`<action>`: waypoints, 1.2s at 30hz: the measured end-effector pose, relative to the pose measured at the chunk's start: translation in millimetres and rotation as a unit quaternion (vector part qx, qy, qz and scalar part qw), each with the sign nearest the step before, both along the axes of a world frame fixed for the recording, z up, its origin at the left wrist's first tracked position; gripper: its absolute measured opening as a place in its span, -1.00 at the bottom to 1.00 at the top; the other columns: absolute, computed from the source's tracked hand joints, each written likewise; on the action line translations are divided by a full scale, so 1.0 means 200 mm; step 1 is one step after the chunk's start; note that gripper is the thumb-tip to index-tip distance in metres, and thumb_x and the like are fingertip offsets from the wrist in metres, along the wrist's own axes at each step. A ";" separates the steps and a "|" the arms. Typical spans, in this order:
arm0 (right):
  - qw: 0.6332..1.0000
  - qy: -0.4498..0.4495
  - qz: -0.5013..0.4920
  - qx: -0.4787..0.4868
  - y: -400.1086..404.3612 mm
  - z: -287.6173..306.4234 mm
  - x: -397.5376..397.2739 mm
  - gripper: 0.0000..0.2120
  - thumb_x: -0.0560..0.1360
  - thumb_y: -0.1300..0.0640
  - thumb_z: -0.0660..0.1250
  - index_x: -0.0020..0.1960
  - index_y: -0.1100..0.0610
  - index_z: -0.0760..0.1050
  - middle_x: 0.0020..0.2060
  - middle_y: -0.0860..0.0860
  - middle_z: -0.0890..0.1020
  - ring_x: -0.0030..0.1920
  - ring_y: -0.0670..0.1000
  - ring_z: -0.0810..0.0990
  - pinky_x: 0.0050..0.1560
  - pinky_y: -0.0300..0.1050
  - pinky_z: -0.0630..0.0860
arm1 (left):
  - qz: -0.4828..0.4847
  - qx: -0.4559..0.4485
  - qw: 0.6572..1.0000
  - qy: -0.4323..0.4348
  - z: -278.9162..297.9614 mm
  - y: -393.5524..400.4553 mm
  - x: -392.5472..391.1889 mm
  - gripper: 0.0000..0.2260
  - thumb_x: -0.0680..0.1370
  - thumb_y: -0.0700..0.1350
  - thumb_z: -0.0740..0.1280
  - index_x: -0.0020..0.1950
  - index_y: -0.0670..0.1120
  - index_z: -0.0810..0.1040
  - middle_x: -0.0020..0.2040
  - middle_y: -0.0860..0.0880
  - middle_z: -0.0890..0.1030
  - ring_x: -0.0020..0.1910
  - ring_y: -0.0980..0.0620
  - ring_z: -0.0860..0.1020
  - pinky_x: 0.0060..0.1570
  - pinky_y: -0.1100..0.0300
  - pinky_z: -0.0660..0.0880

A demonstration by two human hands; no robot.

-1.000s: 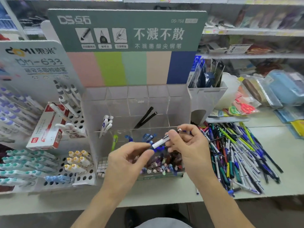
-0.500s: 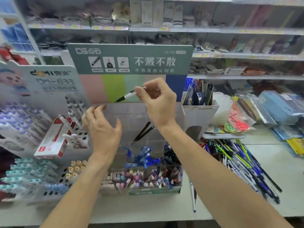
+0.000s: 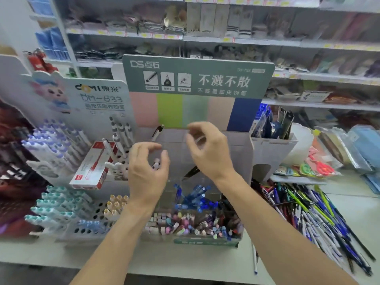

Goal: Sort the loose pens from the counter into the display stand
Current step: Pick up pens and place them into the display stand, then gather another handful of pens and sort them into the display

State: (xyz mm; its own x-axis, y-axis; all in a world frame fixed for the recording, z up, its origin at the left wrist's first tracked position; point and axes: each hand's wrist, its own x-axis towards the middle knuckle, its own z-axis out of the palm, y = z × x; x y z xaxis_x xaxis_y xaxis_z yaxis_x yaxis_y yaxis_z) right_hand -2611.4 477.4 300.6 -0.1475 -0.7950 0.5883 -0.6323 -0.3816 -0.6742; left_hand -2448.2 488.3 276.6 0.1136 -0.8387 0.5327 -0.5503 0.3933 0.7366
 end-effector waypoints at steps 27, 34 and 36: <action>0.851 0.060 -0.082 0.515 1.49 -1.29 -1.83 -0.59 0.35 -0.02 0.63 0.09 0.07 0.58 0.02 -0.08 0.44 0.05 0.01 0.49 -0.06 -0.01 0.56 | -0.167 0.519 0.788 -0.285 -0.92 0.88 -1.54 -0.29 0.45 0.19 0.48 0.43 -0.08 0.25 0.27 -0.04 0.33 0.16 0.00 0.48 0.18 0.11 0.46; 0.858 0.047 -0.065 0.508 1.37 -1.26 -1.92 -0.84 0.47 0.05 0.53 0.02 0.03 0.64 -0.16 -0.14 0.53 -0.13 -0.08 0.49 -0.15 -0.16 0.44 | -0.131 0.474 0.837 -0.242 -0.90 0.86 -1.72 -0.44 0.50 0.12 0.44 0.39 -0.06 0.34 0.27 -0.03 0.38 0.24 -0.01 0.43 0.21 0.10 0.43; 0.863 0.010 -0.086 0.498 1.34 -1.24 -1.94 -0.88 0.48 0.07 0.52 0.00 0.04 0.65 -0.20 -0.14 0.56 -0.18 -0.11 0.49 -0.15 -0.17 0.45 | -0.126 0.455 0.853 -0.221 -0.89 0.82 -1.79 -0.53 0.53 0.10 0.41 0.35 -0.04 0.37 0.21 0.01 0.40 0.23 0.02 0.44 0.21 0.11 0.44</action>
